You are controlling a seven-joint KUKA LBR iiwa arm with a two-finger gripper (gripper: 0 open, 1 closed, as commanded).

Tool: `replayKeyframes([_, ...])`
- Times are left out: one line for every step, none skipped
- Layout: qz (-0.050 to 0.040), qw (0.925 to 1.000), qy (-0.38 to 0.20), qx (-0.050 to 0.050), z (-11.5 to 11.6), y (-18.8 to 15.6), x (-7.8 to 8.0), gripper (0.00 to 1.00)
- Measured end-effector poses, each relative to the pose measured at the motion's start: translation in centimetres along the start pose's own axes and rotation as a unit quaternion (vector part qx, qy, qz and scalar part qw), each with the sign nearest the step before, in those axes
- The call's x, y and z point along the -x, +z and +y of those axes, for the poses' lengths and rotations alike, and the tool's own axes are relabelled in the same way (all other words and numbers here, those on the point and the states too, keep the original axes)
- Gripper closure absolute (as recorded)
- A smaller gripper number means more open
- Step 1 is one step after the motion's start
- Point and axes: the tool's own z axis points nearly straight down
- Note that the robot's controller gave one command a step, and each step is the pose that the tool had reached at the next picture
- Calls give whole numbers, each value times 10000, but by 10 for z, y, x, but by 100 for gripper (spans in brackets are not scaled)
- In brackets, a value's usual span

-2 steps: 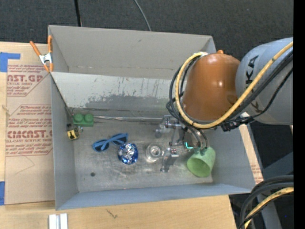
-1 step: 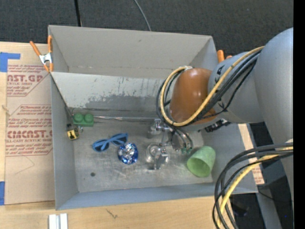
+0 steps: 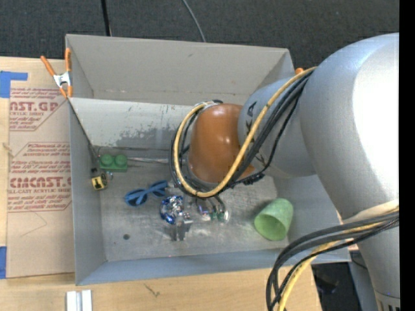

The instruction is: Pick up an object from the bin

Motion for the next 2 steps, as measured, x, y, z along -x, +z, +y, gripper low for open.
replayKeyframes([-15, 10000, 24, 9, -2, -2, 1, 100])
replayKeyframes([21, 9999, 170, 8, 40, -149, -1, 100])
